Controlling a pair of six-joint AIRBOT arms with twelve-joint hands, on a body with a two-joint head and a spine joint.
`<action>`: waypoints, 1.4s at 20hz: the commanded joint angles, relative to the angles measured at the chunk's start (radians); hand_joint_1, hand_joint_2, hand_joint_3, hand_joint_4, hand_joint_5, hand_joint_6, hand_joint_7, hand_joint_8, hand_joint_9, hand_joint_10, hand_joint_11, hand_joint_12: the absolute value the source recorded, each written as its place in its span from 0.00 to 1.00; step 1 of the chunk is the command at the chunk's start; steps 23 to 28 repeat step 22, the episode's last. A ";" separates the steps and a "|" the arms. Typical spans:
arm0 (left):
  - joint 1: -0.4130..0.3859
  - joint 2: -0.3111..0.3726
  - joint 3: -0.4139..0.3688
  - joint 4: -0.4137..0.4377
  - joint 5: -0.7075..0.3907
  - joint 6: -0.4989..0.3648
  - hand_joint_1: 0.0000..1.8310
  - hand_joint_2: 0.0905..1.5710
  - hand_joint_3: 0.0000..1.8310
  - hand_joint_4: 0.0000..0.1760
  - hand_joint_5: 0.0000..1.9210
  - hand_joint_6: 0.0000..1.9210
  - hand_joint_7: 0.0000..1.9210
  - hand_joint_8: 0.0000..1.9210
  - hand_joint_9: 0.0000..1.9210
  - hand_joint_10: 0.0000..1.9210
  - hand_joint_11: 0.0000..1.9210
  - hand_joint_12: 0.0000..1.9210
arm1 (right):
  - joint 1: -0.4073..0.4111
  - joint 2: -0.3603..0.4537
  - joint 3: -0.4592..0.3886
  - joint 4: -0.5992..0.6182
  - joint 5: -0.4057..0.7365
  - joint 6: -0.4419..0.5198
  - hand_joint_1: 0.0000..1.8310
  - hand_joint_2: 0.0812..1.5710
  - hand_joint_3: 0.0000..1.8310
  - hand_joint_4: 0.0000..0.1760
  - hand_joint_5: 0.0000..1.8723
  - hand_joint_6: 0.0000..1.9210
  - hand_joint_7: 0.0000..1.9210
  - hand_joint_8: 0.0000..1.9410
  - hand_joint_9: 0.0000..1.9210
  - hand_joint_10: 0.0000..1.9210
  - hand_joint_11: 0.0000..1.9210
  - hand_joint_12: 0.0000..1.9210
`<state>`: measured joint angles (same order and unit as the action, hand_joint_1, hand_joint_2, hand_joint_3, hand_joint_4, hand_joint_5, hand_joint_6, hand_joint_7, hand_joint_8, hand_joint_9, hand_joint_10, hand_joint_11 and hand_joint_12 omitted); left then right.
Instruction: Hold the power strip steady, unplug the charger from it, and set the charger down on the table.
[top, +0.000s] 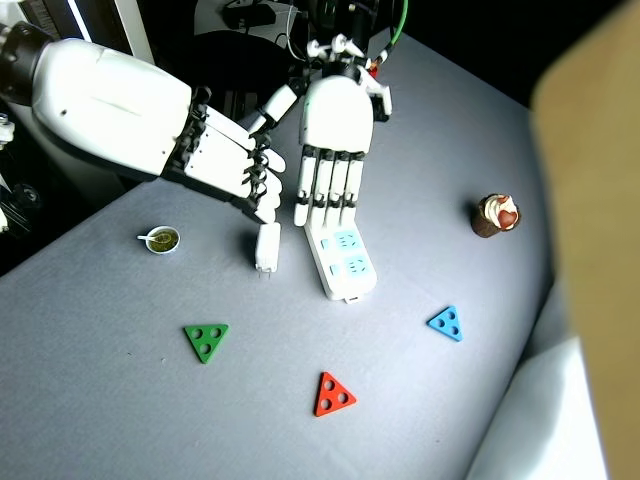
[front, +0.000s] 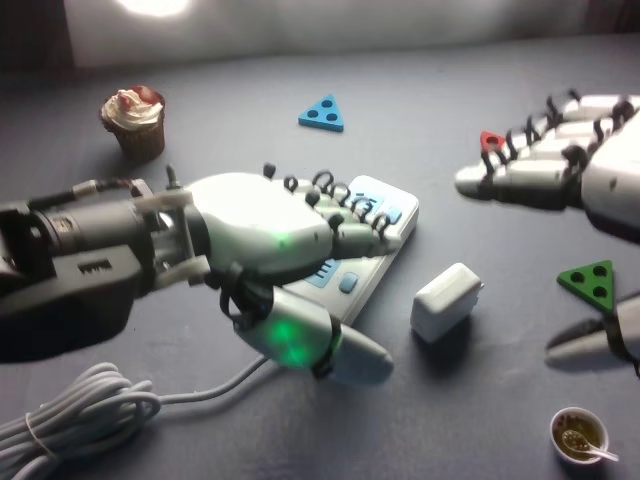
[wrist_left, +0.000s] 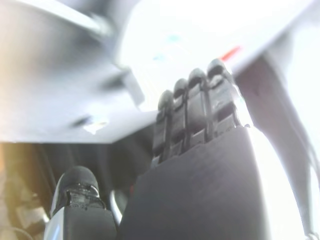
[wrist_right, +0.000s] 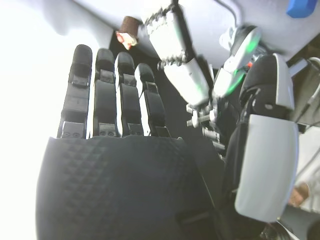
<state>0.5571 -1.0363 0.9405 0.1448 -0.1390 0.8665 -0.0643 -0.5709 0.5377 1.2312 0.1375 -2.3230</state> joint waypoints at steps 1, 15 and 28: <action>-0.031 0.009 -0.010 -0.008 -0.082 -0.003 0.00 0.64 0.00 0.00 0.06 0.00 0.07 0.00 0.05 0.00 0.06 0.01 | 0.016 0.010 -0.003 -0.005 0.040 0.003 0.37 0.57 0.00 0.00 0.10 0.00 0.13 0.00 0.14 0.00 0.05 0.24; -0.139 0.088 -0.059 -0.044 -0.059 -0.002 0.00 0.65 0.00 0.00 0.05 0.00 0.07 0.00 0.07 0.00 0.06 0.01 | 0.038 0.014 -0.004 -0.059 0.078 0.002 0.39 0.59 0.00 0.00 0.11 0.01 0.14 0.01 0.15 0.01 0.06 0.25; -0.176 0.102 -0.060 -0.045 -0.049 -0.002 0.00 0.65 0.00 0.00 0.05 0.00 0.07 0.00 0.06 0.00 0.05 0.01 | 0.038 0.014 0.004 -0.142 0.100 0.002 0.40 0.59 0.00 0.00 0.12 0.00 0.15 0.00 0.15 0.00 0.04 0.26</action>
